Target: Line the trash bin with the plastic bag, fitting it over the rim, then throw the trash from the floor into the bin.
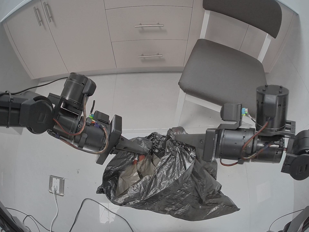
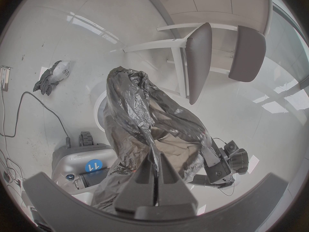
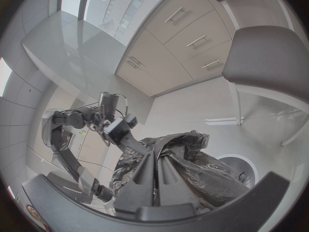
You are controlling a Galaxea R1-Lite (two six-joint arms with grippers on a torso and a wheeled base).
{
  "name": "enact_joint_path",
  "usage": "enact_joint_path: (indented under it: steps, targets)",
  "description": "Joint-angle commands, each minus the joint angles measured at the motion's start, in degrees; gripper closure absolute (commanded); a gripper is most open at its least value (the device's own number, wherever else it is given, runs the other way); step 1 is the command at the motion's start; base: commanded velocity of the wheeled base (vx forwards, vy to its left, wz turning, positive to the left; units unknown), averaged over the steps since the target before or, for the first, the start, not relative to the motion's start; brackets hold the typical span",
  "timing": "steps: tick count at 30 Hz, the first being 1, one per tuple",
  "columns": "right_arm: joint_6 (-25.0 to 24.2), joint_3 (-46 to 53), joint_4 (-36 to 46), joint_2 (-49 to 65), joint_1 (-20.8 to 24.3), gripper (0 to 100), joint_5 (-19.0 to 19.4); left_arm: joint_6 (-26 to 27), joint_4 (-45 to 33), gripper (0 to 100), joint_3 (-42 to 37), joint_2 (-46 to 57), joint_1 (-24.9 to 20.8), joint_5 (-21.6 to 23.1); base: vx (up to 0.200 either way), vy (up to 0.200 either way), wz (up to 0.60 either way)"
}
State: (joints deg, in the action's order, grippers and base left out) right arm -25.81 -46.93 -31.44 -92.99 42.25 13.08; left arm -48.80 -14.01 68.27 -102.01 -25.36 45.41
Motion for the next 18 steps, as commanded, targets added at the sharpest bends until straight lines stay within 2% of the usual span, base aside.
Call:
enact_joint_path:
  steps: [1,7,12,15,18]
  targets:
    - [0.4,-0.6,-3.2,-8.3,-2.6,100,0.1,0.2,0.1,100,-0.2,-1.3,1.7,0.2,0.0,0.0,0.0]
    - [0.8,-1.3,-5.1,-11.1,-4.9,100,0.1,0.1,2.8,100,-0.7,-2.8,2.5,0.2,0.0,0.0,0.0]
    - [2.7,-2.9,-8.8,-14.1,-8.2,100,0.3,0.0,8.5,100,-2.1,-4.7,2.4,0.1,0.0,0.0,0.0]
    - [3.3,-3.8,-8.8,-14.2,-9.4,100,0.3,0.0,10.1,100,-2.0,-5.7,2.2,0.1,0.0,0.0,0.0]
    - [4.3,-5.4,-8.8,-14.1,-11.3,100,0.4,0.0,15.2,100,-2.2,-8.7,1.6,0.1,0.0,0.0,0.0]
